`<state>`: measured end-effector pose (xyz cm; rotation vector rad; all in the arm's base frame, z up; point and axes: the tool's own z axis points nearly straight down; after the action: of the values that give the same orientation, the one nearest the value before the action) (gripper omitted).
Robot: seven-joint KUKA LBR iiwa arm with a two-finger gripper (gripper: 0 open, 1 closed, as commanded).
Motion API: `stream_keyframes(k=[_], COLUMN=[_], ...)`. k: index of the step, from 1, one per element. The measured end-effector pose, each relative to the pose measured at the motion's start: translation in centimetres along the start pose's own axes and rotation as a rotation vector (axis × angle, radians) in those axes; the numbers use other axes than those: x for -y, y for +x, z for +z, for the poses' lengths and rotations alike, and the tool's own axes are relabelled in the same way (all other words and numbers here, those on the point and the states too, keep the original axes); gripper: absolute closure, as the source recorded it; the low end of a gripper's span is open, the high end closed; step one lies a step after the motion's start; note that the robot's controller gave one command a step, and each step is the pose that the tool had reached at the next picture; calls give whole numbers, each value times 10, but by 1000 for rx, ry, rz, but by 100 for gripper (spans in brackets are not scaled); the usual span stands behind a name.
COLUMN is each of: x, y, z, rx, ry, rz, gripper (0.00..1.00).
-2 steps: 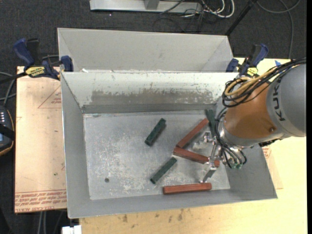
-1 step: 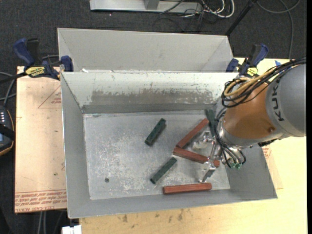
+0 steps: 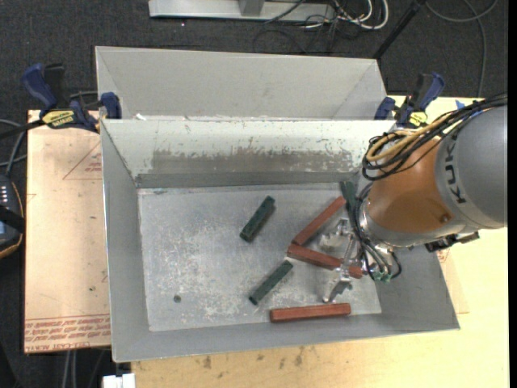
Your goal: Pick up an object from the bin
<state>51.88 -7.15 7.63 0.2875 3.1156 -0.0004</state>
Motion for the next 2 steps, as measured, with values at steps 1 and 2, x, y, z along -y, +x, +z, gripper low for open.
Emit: stream_keyframes(k=[1,2], x=[4,4], y=[-8,-8], z=[-5,-5], rx=[1,1], ry=[0,0], rz=[-115,-115], gripper=[100,100])
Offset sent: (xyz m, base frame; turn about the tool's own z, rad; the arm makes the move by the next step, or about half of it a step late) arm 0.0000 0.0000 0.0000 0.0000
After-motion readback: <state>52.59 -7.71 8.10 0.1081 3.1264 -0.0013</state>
